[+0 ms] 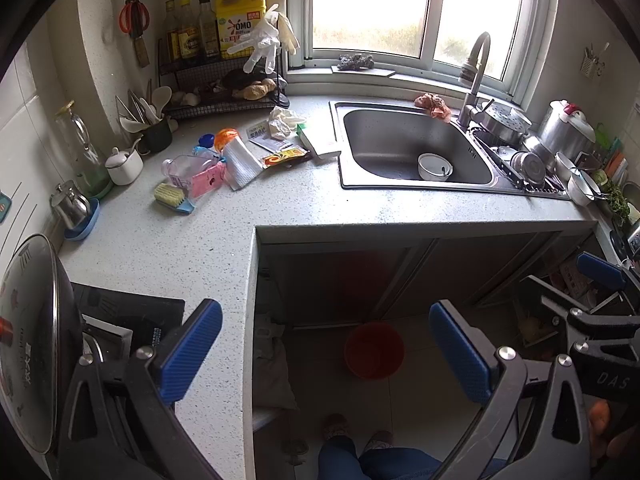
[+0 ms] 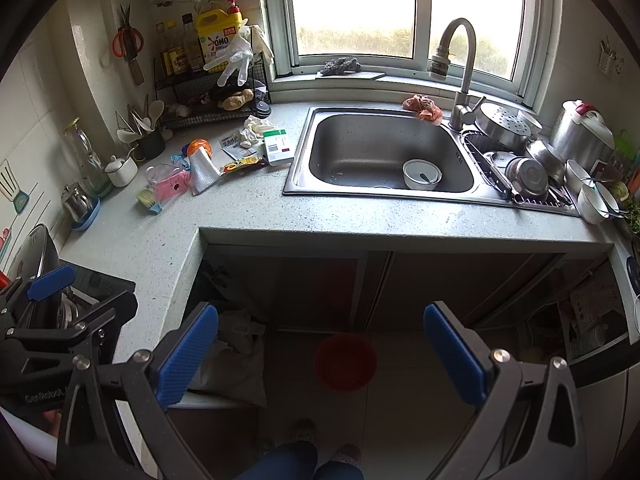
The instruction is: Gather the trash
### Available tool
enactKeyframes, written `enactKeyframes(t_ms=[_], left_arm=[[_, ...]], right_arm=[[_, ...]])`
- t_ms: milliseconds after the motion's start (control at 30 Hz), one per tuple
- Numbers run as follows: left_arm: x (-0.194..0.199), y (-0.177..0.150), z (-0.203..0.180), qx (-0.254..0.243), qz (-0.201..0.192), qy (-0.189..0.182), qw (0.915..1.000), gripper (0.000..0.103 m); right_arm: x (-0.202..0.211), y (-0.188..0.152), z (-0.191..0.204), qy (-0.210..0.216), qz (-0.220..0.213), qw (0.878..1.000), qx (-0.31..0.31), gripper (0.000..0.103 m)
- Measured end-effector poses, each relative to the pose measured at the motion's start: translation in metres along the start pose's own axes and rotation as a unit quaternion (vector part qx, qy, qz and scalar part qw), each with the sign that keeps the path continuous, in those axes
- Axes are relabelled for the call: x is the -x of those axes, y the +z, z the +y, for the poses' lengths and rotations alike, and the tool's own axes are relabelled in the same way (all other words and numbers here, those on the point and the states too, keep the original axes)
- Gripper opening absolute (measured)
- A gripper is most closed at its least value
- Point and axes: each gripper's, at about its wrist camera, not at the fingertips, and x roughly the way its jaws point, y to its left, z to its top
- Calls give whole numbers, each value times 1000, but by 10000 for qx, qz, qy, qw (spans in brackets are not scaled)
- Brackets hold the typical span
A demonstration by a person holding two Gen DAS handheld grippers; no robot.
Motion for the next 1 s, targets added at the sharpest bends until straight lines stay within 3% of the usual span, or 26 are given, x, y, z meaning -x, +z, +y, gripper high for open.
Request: enactKeyframes(t_ms=[533, 767, 1000], left_arm=[[7, 14, -13, 44, -188, 107, 9998, 103], [9, 31, -13, 228, -265, 379, 9987, 103], [-7, 55, 18, 661, -176, 478, 9965, 103]], right_arm=[[-1, 10, -8, 90, -90, 9998, 158, 103], [6, 33, -13, 150, -669, 9963, 518, 103], [-18, 70, 6, 457, -801, 9905, 1019, 103]])
